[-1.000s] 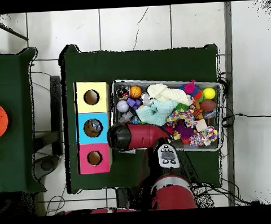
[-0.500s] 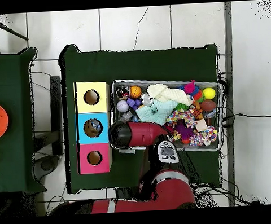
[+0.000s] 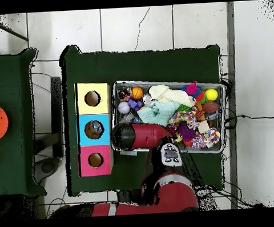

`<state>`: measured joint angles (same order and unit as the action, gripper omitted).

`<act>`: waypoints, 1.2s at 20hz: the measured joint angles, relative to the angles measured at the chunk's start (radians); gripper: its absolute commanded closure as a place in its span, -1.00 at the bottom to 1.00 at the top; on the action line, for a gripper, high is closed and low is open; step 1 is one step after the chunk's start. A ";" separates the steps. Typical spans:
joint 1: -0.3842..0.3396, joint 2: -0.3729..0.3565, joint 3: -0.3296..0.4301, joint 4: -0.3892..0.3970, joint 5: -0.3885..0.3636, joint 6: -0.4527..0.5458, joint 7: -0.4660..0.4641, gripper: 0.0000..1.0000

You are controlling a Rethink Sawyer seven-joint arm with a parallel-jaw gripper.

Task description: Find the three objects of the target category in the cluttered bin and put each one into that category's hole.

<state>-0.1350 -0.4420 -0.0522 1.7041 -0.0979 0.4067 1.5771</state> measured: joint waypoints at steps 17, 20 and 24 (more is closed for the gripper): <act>-0.074 -0.183 0.007 0.003 -0.001 0.192 0.000 -1.00; -0.079 -0.182 0.008 -0.005 -0.001 0.192 0.000 -1.00; -0.079 -0.156 0.009 -0.024 -0.001 0.192 0.000 -1.00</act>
<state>-0.2138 -0.5978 -0.0437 1.6802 -0.0987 0.5987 1.5771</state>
